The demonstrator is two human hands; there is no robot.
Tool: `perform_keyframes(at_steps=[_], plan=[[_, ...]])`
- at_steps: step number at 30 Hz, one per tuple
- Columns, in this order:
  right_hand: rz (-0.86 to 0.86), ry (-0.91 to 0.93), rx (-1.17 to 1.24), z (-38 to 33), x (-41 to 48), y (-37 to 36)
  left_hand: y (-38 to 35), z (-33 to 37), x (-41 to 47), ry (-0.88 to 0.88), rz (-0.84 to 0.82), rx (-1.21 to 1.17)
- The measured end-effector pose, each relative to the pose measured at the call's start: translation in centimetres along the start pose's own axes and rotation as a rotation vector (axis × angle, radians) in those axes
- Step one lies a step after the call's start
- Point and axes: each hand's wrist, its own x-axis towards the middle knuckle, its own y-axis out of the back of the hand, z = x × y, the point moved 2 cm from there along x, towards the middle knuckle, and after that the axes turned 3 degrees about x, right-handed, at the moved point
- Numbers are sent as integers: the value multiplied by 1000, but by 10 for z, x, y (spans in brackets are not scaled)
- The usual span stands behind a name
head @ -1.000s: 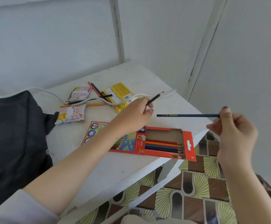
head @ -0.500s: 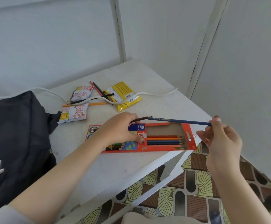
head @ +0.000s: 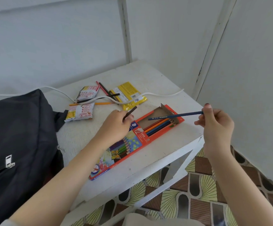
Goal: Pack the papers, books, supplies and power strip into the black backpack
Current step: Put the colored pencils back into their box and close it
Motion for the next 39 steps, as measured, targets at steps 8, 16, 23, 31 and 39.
perform_keyframes(at_steps=[8, 16, 23, 31, 39], plan=[[-156, 216, -339, -21, 41, -35, 18, 36, 21, 33, 161, -654], [-420, 253, -806, -15, 57, -73, 4, 51, 44, 108, 249, -1056], [-551, 391, -1072, 11, 46, -61, -3, 49, 49, 109, 229, -1189], [-527, 503, -1166, 24, 51, -47, -11, 57, 60, -3, 177, -1116], [-497, 542, -1229, 36, 45, -46, -37, 49, 56, -143, 107, -445]])
